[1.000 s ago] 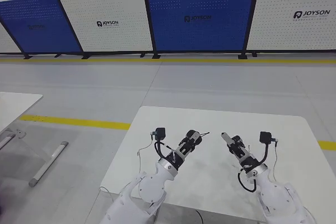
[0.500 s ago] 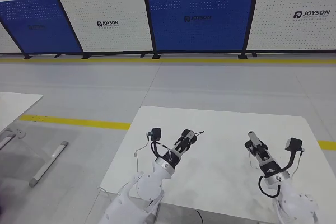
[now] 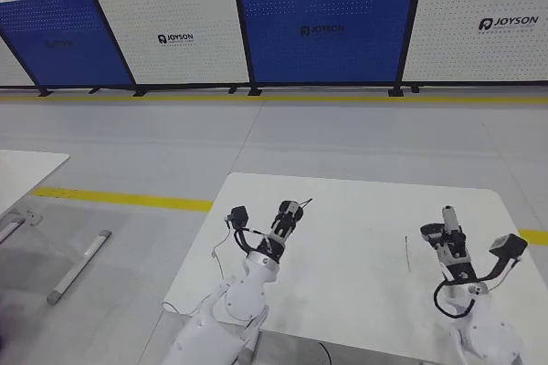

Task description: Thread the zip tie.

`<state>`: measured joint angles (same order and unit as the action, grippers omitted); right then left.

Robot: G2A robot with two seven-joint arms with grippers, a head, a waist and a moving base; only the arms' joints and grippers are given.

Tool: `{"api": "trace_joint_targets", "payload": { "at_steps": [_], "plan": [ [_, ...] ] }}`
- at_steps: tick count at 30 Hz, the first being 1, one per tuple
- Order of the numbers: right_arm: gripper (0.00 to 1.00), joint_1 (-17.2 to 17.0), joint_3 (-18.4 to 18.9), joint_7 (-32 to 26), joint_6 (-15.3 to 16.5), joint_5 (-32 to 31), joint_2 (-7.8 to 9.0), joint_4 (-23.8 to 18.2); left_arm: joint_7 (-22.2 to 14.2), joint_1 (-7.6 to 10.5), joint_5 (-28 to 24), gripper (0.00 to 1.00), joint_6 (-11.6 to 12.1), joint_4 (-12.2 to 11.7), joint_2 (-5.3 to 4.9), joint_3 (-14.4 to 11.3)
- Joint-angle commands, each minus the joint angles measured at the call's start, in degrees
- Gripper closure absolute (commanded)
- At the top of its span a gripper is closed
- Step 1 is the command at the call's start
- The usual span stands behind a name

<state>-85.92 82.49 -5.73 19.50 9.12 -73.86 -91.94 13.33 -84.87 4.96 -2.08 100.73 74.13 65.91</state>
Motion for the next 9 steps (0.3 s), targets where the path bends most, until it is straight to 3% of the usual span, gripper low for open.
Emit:
{"api": "trace_joint_targets", "payload": {
  "at_steps": [1, 4, 9],
  "plan": [
    [0.00, -0.78, 1.63, -0.18, -0.02, 3.26, 0.06, 0.01, 2.30, 0.39, -1.20, 1.00, -0.77, -0.55, 0.27, 0.18],
    [0.00, -1.61, 2.81, -0.18, -0.36, 4.57, 0.09, 0.16, 5.04, 1.46, -1.44, 1.00, -2.18, -2.21, 0.67, 0.14],
    [0.00, -1.71, 2.95, -0.12, -0.88, 4.29, 0.11, 0.09, 5.20, 1.81, -1.70, 1.00, -2.55, -2.62, 0.77, 0.01]
  ]
}}
